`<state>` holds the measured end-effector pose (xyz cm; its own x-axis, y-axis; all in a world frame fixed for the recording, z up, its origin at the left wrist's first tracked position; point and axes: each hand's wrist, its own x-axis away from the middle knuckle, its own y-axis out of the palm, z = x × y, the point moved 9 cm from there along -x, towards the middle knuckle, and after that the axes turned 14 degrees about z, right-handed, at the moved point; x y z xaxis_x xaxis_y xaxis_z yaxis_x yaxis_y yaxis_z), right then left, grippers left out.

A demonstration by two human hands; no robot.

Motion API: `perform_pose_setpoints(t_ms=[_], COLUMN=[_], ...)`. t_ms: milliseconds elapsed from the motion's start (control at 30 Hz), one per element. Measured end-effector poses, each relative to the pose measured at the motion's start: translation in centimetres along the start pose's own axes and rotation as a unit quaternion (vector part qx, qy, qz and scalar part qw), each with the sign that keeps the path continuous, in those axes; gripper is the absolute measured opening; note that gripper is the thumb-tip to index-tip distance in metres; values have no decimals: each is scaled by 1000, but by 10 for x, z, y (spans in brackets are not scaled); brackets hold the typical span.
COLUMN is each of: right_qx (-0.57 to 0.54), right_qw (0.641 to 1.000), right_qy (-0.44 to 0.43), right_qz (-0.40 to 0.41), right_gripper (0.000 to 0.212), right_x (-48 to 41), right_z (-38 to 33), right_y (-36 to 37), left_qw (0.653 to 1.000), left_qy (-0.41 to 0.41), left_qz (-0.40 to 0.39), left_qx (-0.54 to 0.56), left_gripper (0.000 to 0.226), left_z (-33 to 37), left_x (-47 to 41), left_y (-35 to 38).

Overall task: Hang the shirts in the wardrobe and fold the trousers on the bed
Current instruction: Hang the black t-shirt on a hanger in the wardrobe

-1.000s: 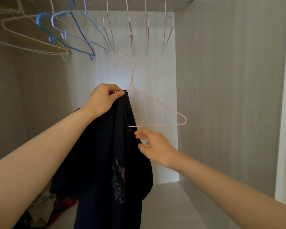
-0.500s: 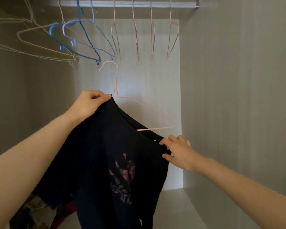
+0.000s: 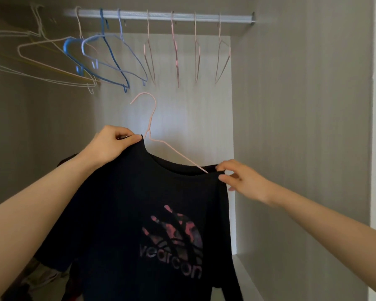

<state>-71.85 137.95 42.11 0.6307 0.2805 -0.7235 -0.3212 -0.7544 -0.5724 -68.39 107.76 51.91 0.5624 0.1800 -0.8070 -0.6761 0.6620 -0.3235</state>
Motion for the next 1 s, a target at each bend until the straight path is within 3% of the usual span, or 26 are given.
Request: perform_pose_setpoints(t_ms=[67,300,500,667,767,867,1000], right_qx=[-69,-77,-76,-75,-57,-31,48], right_qw=[997,992,982,982,982,982,990], right_qy=[16,-21,10,-5,-10,22,13], right_qz=[28,95,172,175,179,183,131], right_gripper=[11,14,11,10,19,11,32], right_x=[-10,-36,-55,-60,-62,-61,-56], right_z=[-14,-61,-44,-43,-40,-28,-22], right_y=[-3,-16,-70,-95,-98,-102,-89], left_qw=[1000,996,997,999,997,993,990], left_qy=[10,87,76,12,19,31,29], left_qz=[-16,-9,-18,35,71,109,134], left_qx=[22,23,-21,24,9,-23,-43], left_gripper=[23,22,36,38,37,36,39], left_z=[13,66,40,10,3,-2,-5], left_x=[2,2,-4,-8,-12,-13,-12], left_y=[7,21,-6,-25,-27,-36,-44])
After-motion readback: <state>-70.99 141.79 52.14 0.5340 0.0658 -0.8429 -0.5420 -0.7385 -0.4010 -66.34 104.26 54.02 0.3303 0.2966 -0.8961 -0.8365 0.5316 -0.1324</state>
